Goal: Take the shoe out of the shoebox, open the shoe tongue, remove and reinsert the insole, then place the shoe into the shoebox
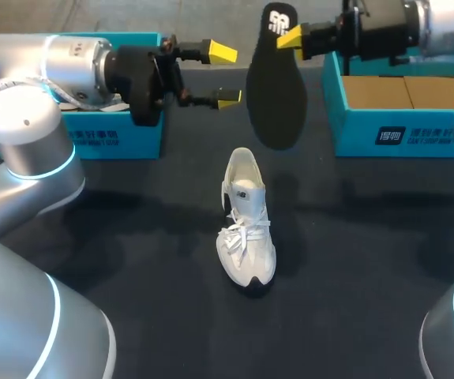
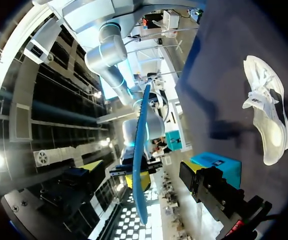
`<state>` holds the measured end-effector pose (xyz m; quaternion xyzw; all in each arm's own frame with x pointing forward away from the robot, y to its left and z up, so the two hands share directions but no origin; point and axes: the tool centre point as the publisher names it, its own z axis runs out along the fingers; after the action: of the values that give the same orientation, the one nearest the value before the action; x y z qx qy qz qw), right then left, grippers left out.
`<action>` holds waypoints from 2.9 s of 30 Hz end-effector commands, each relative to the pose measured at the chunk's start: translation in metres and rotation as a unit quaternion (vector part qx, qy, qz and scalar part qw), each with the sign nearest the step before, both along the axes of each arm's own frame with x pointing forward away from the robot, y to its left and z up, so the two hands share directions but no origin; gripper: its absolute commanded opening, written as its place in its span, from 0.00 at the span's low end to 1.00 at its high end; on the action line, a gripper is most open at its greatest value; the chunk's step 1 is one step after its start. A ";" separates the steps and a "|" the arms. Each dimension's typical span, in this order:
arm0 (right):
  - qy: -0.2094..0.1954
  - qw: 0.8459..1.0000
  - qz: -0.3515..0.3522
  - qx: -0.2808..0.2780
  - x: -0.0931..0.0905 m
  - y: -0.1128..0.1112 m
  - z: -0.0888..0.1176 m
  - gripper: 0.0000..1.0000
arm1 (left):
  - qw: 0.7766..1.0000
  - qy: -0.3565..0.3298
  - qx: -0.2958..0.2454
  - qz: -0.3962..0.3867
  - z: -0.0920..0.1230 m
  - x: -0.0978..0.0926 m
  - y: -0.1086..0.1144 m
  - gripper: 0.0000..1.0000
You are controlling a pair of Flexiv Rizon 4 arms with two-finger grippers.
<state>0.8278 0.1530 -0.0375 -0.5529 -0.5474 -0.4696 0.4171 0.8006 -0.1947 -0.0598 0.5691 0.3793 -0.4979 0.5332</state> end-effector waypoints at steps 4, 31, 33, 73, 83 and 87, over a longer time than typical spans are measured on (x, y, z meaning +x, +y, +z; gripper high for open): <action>0.016 1.000 -0.001 0.000 0.013 0.027 -0.008 0.00 | 1.000 -0.003 -0.017 -0.007 -0.001 -0.001 -0.002 1.00; 0.031 0.999 -0.011 0.020 0.006 0.051 -0.017 0.00 | 0.999 -0.010 -0.032 -0.010 -0.004 -0.004 -0.004 0.00; 0.031 0.999 -0.011 0.021 0.004 0.052 -0.018 0.00 | 0.999 -0.010 -0.033 -0.010 -0.004 -0.004 -0.005 0.00; -0.039 0.998 -0.023 0.045 -0.092 -0.035 -0.017 1.00 | 1.000 -0.001 -0.023 0.000 -0.003 0.005 -0.006 0.00; -0.039 0.998 -0.023 0.045 -0.092 -0.035 -0.017 1.00 | 1.000 -0.001 -0.023 0.000 -0.003 0.005 -0.006 0.00; -0.039 0.998 -0.023 0.045 -0.092 -0.035 -0.017 1.00 | 1.000 -0.001 -0.023 0.000 -0.003 0.005 -0.006 0.00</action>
<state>0.7354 0.1163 -0.0549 -0.5261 -0.5291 -0.5249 0.4096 0.8054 -0.2000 -0.0626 0.5574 0.3680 -0.5065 0.5453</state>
